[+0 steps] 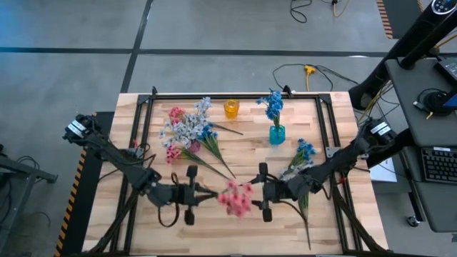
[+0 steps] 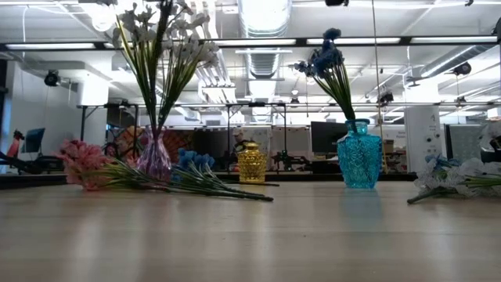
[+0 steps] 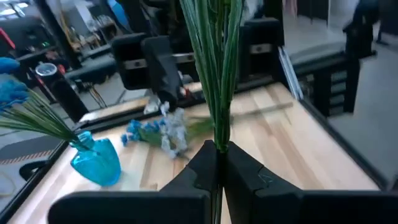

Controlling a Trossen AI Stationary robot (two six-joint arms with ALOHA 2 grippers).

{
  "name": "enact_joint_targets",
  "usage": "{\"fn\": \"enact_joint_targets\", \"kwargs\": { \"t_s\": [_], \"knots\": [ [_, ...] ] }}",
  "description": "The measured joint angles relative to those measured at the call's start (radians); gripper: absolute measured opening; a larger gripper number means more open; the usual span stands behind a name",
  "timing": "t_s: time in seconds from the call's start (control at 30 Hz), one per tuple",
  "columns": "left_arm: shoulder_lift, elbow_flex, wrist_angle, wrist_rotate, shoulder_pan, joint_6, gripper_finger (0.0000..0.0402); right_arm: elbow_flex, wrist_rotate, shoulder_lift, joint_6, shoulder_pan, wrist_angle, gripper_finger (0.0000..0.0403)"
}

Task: Sort flowers into vase by color
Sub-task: Put the bottom pink flowers into the yellow vase

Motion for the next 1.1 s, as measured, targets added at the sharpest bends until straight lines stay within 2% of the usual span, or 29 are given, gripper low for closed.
{"fn": "enact_joint_targets", "kwargs": {
  "t_s": [0.1, 0.2, 0.33, 0.53, 0.7, 0.83, 1.1],
  "knots": [
    [0.006, -0.062, 0.155, 0.002, 0.023, 0.004, 0.0000, 0.021, 0.001, 0.043, -0.029, -0.007, 0.080, 0.0219],
    [0.030, -0.093, 0.242, 0.002, 0.036, 0.012, 0.0000, 0.053, 0.001, 0.090, -0.042, -0.024, 0.125, 0.0219],
    [0.075, -0.086, 0.272, -0.001, 0.046, 0.016, 0.0000, 0.118, 0.006, 0.139, -0.044, -0.056, 0.131, 0.0219],
    [0.125, -0.054, 0.271, -0.007, 0.056, 0.041, 0.0000, 0.188, -0.074, 0.191, -0.077, -0.070, 0.118, 0.0219],
    [0.126, -0.044, 0.277, -0.008, 0.064, 0.042, 0.0000, 0.188, -0.070, 0.188, -0.087, -0.070, 0.114, 0.0216],
    [0.127, -0.045, 0.277, -0.008, 0.073, 0.039, 0.0000, 0.187, -0.071, 0.178, -0.086, -0.071, 0.115, 0.0180],
    [0.147, -0.034, 0.277, -0.007, 0.085, 0.035, 0.0000, 0.188, -0.068, 0.176, -0.093, -0.076, 0.115, 0.0059]
  ]
}}
